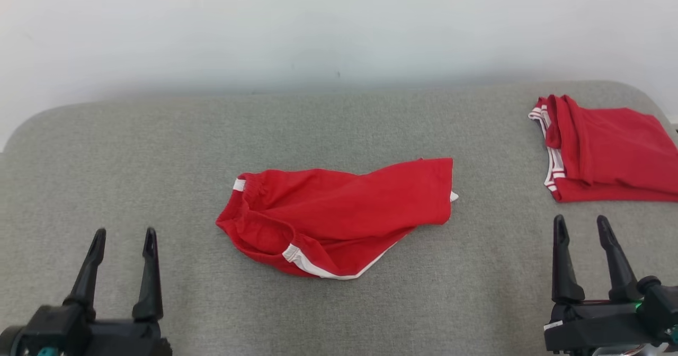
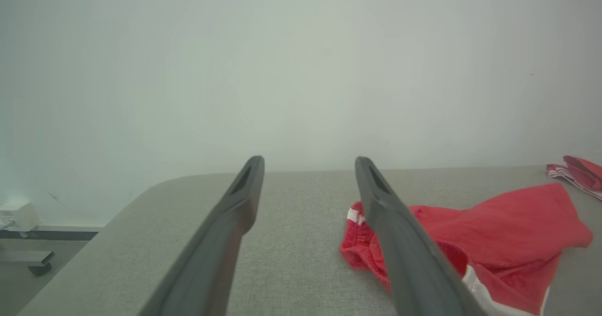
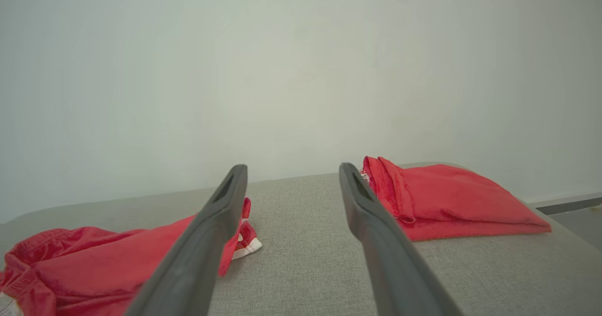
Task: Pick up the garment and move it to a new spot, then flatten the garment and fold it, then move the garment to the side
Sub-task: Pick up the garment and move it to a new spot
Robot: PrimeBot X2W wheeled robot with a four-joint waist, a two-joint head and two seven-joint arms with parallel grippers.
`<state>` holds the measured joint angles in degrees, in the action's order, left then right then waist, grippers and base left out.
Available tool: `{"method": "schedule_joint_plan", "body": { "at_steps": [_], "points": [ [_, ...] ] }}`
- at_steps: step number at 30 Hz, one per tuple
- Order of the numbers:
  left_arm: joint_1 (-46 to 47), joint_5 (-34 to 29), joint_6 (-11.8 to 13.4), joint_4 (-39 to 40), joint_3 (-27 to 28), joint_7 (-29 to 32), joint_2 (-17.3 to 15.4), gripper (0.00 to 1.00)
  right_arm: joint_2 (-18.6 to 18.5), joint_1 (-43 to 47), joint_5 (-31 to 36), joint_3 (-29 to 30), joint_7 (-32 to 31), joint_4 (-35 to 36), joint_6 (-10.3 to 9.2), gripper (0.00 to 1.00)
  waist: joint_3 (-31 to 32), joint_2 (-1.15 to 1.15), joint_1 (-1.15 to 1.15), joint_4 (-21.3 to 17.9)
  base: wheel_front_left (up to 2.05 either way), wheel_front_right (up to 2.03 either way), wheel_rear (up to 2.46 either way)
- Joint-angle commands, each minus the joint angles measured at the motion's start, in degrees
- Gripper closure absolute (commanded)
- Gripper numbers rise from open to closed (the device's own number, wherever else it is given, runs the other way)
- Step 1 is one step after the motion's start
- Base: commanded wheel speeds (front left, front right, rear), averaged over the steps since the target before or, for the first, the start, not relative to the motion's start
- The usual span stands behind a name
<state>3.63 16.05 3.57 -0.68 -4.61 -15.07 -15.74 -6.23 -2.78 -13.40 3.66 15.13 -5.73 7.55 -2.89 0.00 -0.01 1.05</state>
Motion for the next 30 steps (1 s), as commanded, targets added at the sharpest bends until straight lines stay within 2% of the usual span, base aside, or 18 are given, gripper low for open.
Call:
{"method": "schedule_joint_plan", "body": {
  "at_steps": [1, 11, 30],
  "points": [
    [-0.78, -0.43, 0.24, 0.48, 0.37, -0.08, -0.17, 0.00, -0.12, 0.63, -0.06, -0.20, -0.01, 0.19, -0.15, 0.00, 1.19, 0.00, 0.01, 0.98, 0.00, 0.00, 0.00],
    [-8.16, -1.41, -0.51, 3.57, 2.32, -0.08, 3.10, 0.00, -0.96, 2.42, -1.21, -3.12, -0.42, 0.85, -0.15, 0.00, 3.08, 0.00, 0.01, 1.93, 0.00, 0.00, 0.00],
    [-9.13, -3.86, -4.17, 0.93, 5.20, -0.06, 7.52, 0.00, 0.68, 5.98, -1.73, -4.83, -0.50, 0.81, -0.15, 0.00, 3.42, 0.00, 0.01, 2.92, 0.00, 0.00, 0.00]
  ]
}}
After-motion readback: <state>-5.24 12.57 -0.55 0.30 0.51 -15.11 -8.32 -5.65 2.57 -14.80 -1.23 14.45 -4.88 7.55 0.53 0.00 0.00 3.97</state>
